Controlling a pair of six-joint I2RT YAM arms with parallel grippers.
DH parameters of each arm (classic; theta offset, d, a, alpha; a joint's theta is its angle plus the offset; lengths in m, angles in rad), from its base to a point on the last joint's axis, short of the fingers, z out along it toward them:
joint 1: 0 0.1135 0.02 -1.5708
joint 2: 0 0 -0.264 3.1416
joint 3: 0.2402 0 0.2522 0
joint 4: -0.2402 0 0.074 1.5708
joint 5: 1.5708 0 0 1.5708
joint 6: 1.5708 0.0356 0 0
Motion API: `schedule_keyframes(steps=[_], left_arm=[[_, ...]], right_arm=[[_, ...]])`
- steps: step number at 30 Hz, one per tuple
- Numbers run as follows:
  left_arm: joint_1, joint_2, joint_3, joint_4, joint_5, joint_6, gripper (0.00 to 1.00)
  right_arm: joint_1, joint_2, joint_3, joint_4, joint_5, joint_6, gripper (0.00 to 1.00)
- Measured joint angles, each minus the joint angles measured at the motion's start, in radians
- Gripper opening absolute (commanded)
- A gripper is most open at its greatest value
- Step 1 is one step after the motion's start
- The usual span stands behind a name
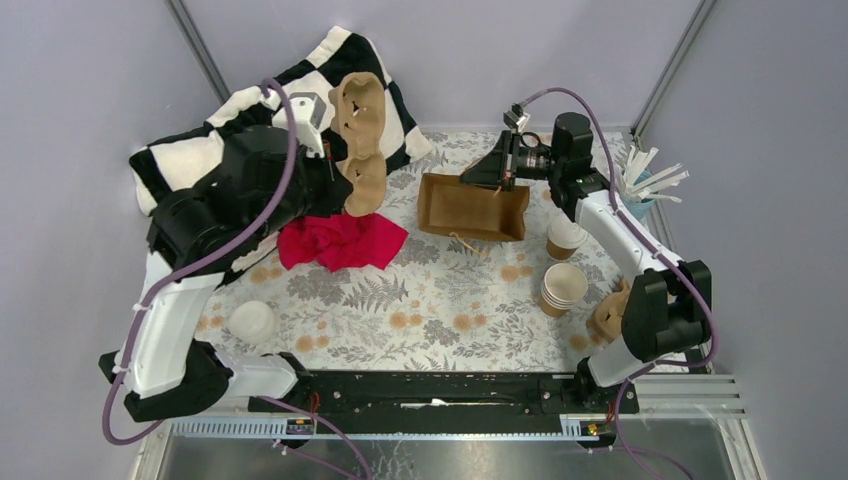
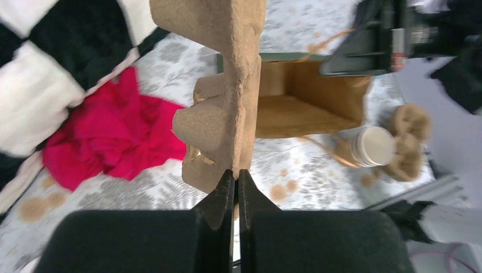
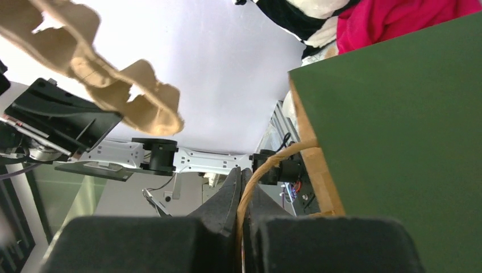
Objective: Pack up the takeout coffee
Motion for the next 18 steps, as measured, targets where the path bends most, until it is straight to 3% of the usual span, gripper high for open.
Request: schedule_keyframes(steps=[3,7,13,16,18], left_arm=[[0.002,-0.025,0.014,0.047,0.098,0.000,0.00],[0.002,-0.076,-0.078,0.133,0.291,0.011,0.00],[0.011,-0.080,-0.220,0.258,0.459,-0.030,0.00],[0.050,-0.066,-0.256,0.320,0.510,-0.087,0.00],[0.101,-0.057,-0.257,0.349,0.539,-0.134,0.00]], right_arm=[[0.044,0.011,0.044,-0.011,0.035,0.009,0.00],[0.083,0.042,0.148,-0.073,0.057,-0.017,0.00],[0.084,0.064,0.251,-0.279,0.084,-0.114,0.00],[0.083,0.065,0.250,-0.277,0.126,-0.057,0.00],[0.084,0.063,0.219,-0.183,0.157,0.053,0.00]])
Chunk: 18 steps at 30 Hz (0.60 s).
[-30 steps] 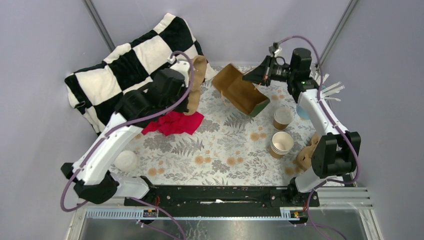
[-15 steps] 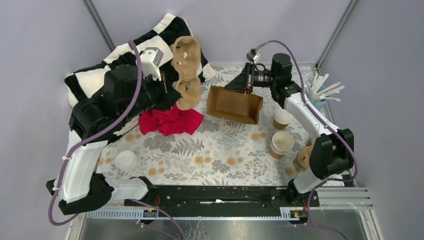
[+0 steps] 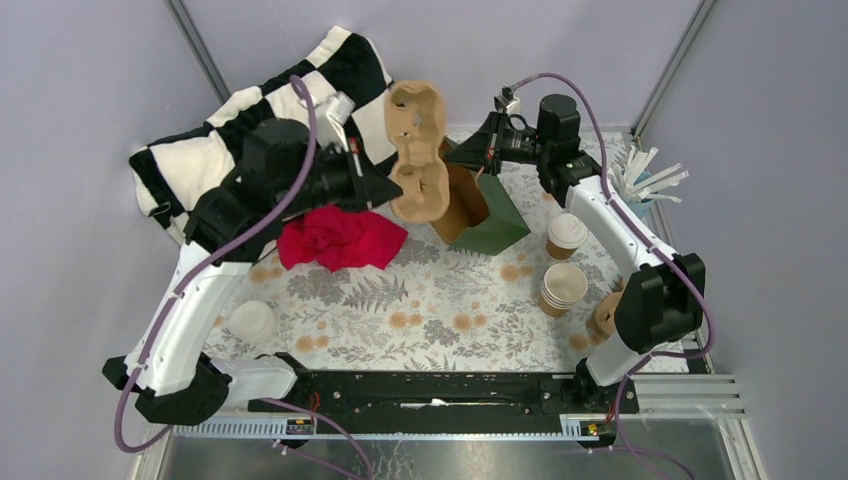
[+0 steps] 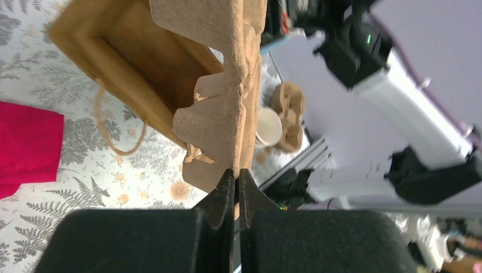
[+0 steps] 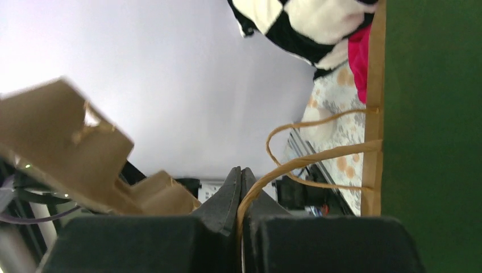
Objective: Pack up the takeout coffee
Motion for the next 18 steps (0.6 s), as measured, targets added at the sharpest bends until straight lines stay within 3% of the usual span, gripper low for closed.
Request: schedule_keyframes(steps=[3,9,14,18], left_arm=[[0.122,0.010,0.000,0.038,0.056,-0.085,0.00],[0.335,0.008,-0.056,0.187,0.266,-0.323,0.00],[0.364,-0.014,-0.162,0.378,0.405,-0.523,0.00],[0.364,-0.016,-0.174,0.462,0.454,-0.598,0.00]], right_arm=[[0.000,-0.002,-0.058,0.159,0.042,0.173,0.00],[0.003,-0.016,-0.064,0.274,0.148,0.349,0.00],[0.003,-0.051,-0.068,0.304,0.204,0.416,0.00],[0.002,-0.090,-0.161,0.378,0.192,0.465,0.00]])
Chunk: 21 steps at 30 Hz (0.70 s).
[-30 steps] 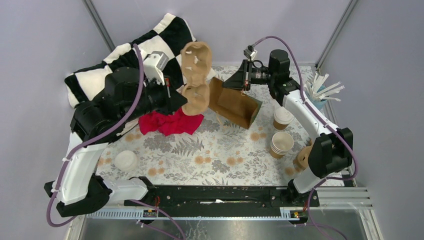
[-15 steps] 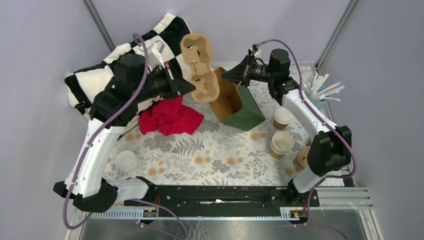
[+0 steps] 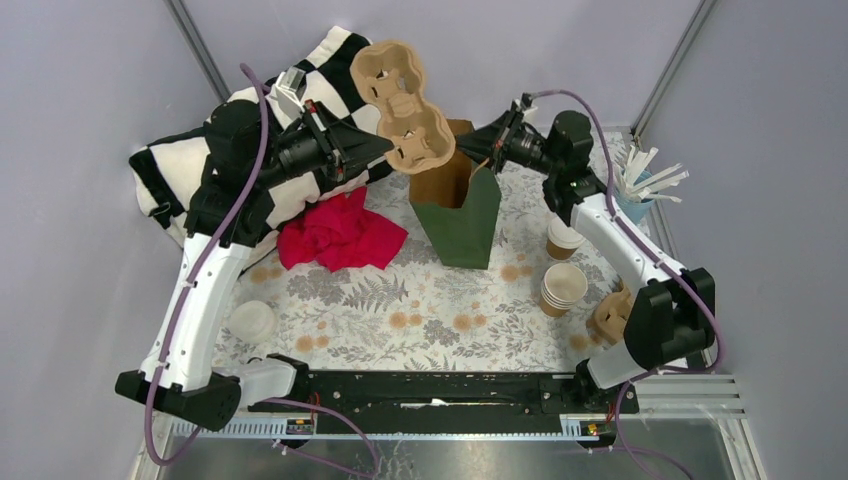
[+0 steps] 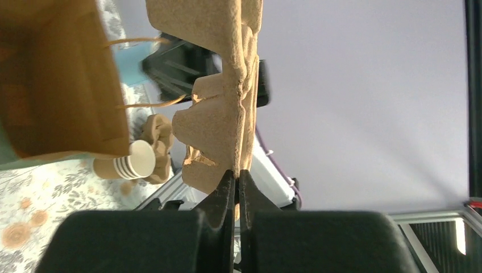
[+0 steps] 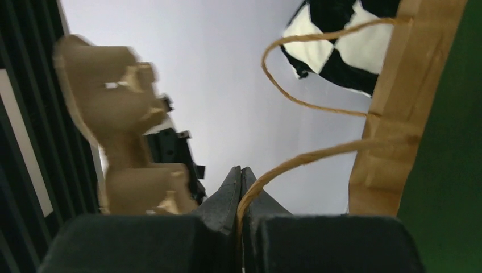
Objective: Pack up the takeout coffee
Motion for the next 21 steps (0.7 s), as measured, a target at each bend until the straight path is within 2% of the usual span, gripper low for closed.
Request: schedule_keyframes(steps=[3,4,9,10,21], left_arm=[[0.001,-0.005,-0.003,0.064,0.028,-0.042,0.00],[0.001,-0.005,-0.005,0.086,0.039,-0.055,0.00],[0.000,0.003,-0.006,0.172,0.090,-0.093,0.00],[0.000,0.007,-0.006,0.183,0.100,-0.095,0.00],[-0.020,0.138,0.012,0.209,0.181,-0.056,0.00]], right_arm=[[-0.015,-0.029,-0.108,0.002,-0.018,0.011,0.00],[-0.025,-0.037,-0.134,-0.007,-0.019,0.010,0.05],[-0.118,-0.079,-0.192,-0.131,-0.036,-0.046,0.51],[-0.137,-0.091,-0.187,-0.169,-0.037,-0.075,0.58],[-0.203,-0.223,0.082,-0.869,0.040,-0.571,0.98]])
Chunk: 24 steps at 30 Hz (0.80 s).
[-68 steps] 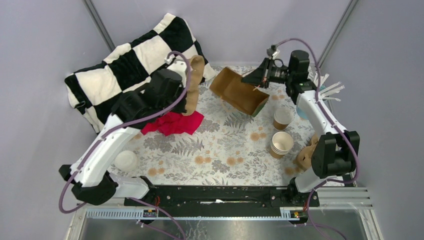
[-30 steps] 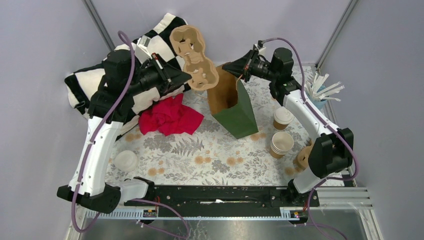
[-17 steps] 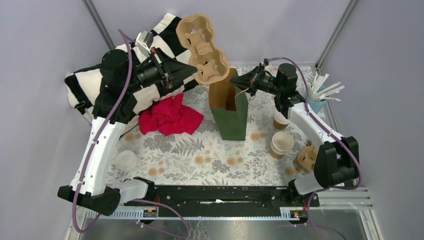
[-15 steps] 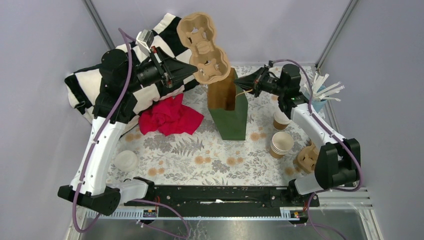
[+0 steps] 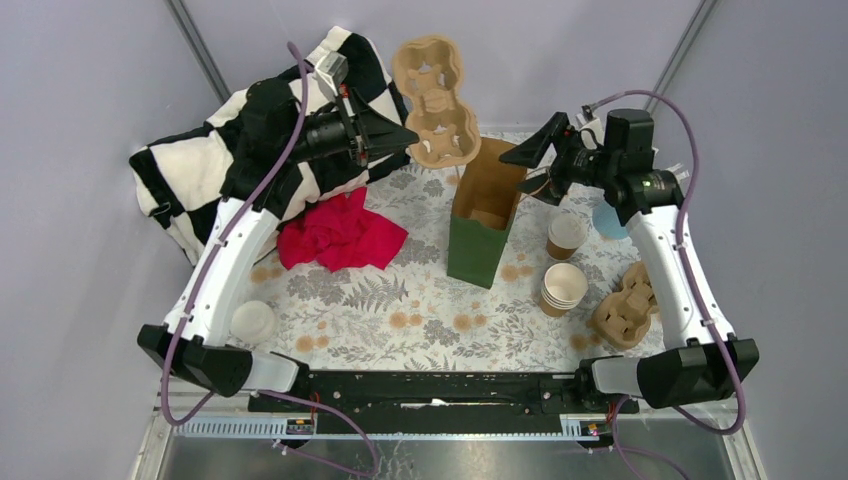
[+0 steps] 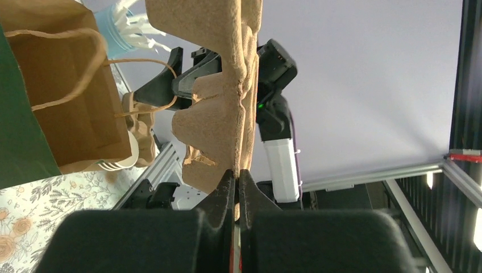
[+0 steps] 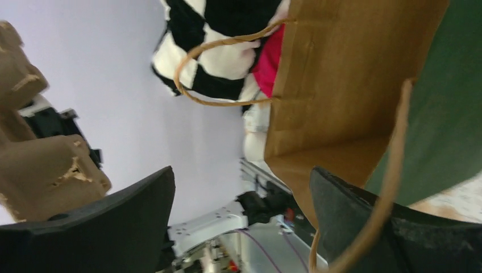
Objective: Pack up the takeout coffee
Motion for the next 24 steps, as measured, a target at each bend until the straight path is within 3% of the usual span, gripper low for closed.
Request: schedule_keyframes(steps=[6,16,21,24], left_arm=[[-0.059,0.081,0.087,-0.002,0.050,0.048,0.00],[-0.082,0.142,0.173,-0.037,0.129,0.162,0.00],[-0.117,0.167,0.200,-0.173,0.154,0.347,0.00],[-0.145,0.167,0.200,-0.268,0.152,0.459,0.00]], right_arm=[[-0.007,-0.001,0.196,-0.359,0.151,-0.267,1.00],[-0.021,-0.006,0.267,-0.668,0.357,-0.461,1.00],[-0.025,0.145,0.716,-0.846,0.458,-0.573,0.97],[-0.031,0.227,0.980,-0.823,0.342,-0.625,0.80]])
